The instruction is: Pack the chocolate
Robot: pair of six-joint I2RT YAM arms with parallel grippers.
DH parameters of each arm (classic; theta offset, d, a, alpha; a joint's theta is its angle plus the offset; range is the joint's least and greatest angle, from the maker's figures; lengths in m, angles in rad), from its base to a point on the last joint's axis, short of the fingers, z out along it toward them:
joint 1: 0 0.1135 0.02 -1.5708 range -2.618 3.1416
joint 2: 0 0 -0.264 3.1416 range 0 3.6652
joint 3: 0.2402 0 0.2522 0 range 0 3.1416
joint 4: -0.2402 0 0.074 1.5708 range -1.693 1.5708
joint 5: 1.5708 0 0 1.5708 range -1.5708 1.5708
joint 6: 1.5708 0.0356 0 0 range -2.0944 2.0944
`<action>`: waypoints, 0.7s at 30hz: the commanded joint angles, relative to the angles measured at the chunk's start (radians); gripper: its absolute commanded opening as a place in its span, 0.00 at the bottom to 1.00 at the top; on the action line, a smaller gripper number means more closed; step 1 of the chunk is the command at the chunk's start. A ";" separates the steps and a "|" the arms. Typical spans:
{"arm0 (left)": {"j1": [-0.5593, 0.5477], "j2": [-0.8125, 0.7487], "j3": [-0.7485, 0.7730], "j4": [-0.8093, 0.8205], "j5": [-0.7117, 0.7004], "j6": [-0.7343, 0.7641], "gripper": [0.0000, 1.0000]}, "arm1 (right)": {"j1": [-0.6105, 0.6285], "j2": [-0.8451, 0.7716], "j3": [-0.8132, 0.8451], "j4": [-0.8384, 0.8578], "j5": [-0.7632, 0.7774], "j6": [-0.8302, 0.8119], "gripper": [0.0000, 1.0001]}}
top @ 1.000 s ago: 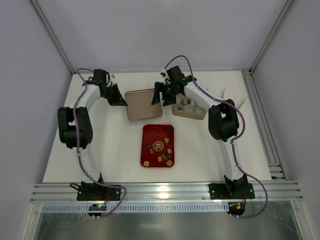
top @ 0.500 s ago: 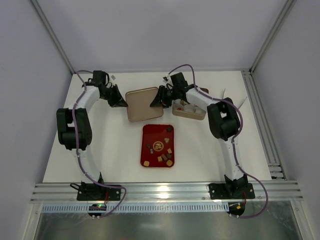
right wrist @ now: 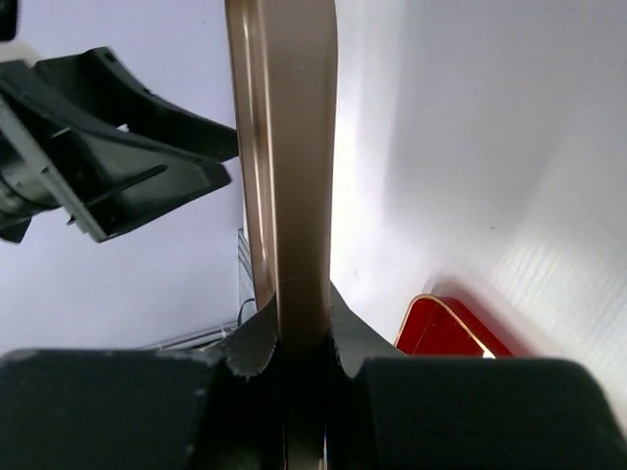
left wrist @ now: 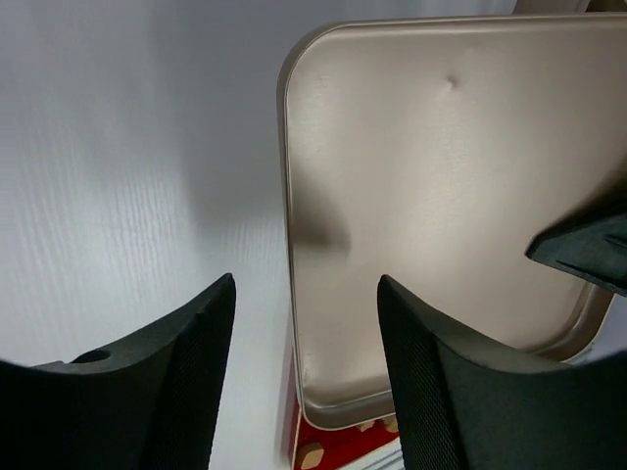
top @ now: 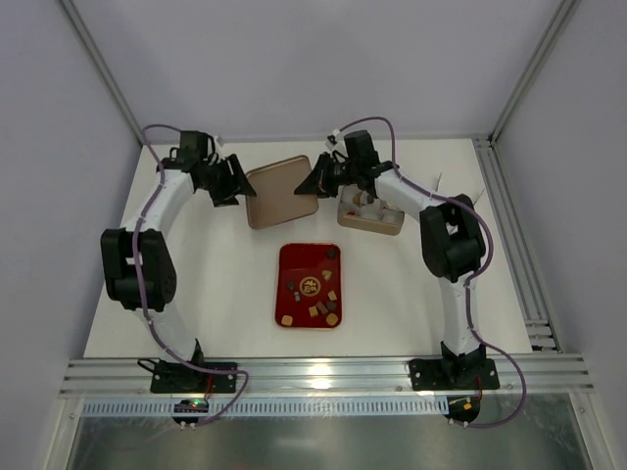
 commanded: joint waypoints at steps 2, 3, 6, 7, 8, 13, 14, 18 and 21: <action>-0.056 -0.148 0.009 0.032 -0.192 0.055 0.61 | -0.038 -0.101 0.000 -0.013 -0.008 0.051 0.04; -0.097 -0.193 0.009 0.034 -0.224 0.069 0.63 | -0.046 -0.105 0.009 -0.035 -0.006 0.053 0.04; -0.210 -0.277 -0.003 0.052 -0.365 0.153 0.67 | -0.084 -0.100 0.031 -0.109 -0.021 0.056 0.04; -0.243 -0.293 -0.007 0.066 -0.414 0.176 0.68 | -0.094 -0.102 0.029 -0.116 -0.028 0.057 0.04; -0.305 -0.322 -0.024 0.080 -0.480 0.228 0.68 | -0.109 -0.109 0.031 -0.136 -0.032 0.053 0.04; -0.520 -0.356 -0.096 0.124 -0.635 0.412 0.72 | -0.146 -0.131 0.029 -0.181 -0.052 0.054 0.04; -0.600 -0.353 -0.106 0.144 -0.709 0.444 0.73 | -0.150 -0.132 0.029 -0.187 -0.063 0.065 0.04; -0.755 -0.299 -0.113 0.180 -0.858 0.582 0.75 | -0.166 -0.148 0.028 -0.207 -0.092 0.066 0.04; -0.824 -0.236 -0.093 0.193 -0.928 0.651 0.76 | -0.173 -0.167 0.020 -0.228 -0.101 0.062 0.04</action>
